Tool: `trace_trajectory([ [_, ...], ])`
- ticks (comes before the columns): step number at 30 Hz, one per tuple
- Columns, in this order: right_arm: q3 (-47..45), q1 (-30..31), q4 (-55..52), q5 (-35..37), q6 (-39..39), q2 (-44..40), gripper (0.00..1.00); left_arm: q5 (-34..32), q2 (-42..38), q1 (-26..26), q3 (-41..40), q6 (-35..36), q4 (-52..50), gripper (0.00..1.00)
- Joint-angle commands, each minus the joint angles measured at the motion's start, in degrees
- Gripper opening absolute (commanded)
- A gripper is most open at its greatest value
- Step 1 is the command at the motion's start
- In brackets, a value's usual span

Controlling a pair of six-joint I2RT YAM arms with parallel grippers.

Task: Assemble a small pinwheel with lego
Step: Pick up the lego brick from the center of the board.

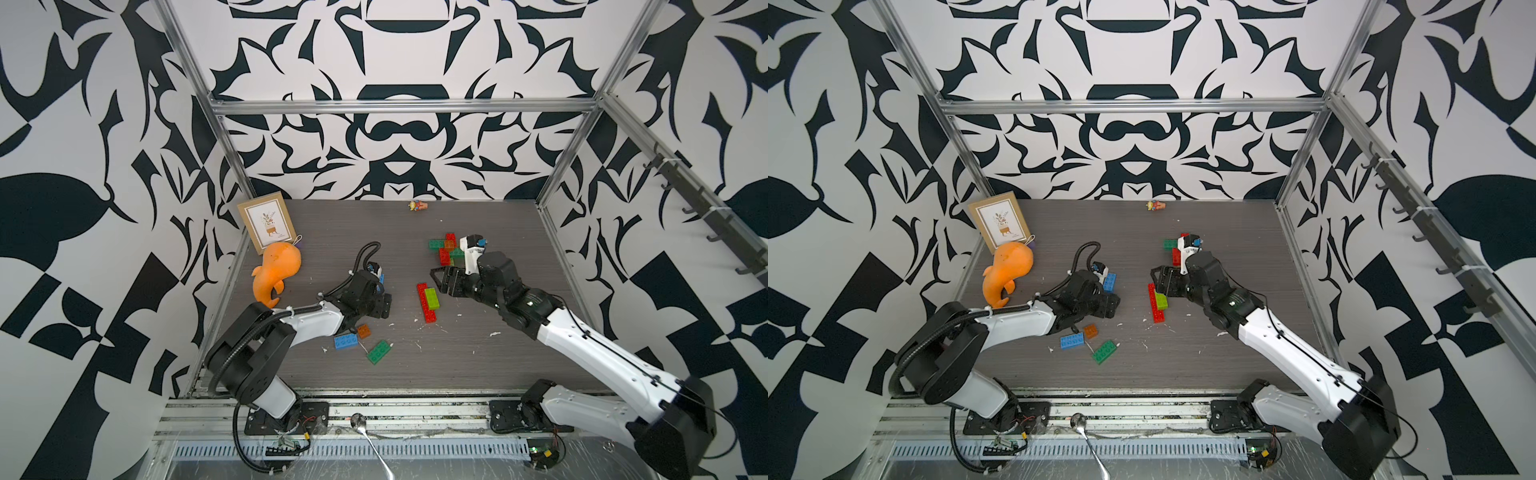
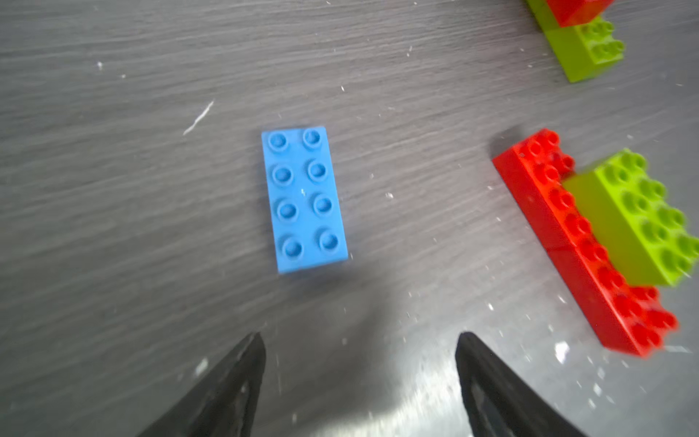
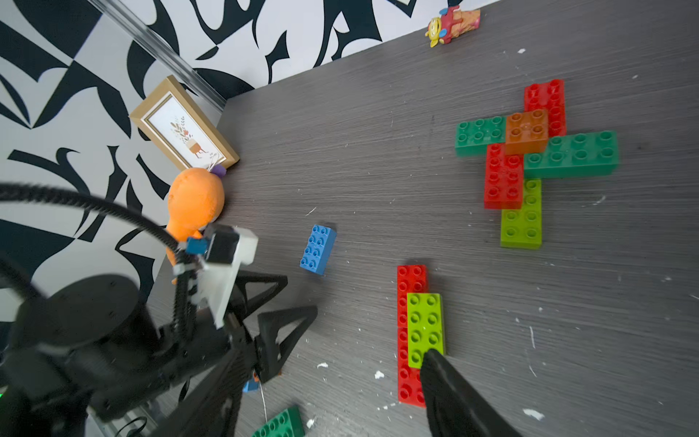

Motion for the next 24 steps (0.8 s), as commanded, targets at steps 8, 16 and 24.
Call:
trace_trajectory([
  [8, -4.93, -0.24, -8.57, 1.31, -4.01, -11.24, 0.78, -6.36, 9.03, -1.00, 6.04, 1.09, -1.61, 0.77],
  [16, -6.76, -0.61, -9.68, 1.42, -4.61, -12.56, 0.78, -6.70, 10.95, -0.96, 7.45, 0.57, -2.45, 0.67],
  [24, -7.20, -0.74, -8.68, 0.71, -4.65, -11.35, 0.78, -8.69, 11.11, -0.88, 5.94, -0.17, -0.79, 0.60],
])
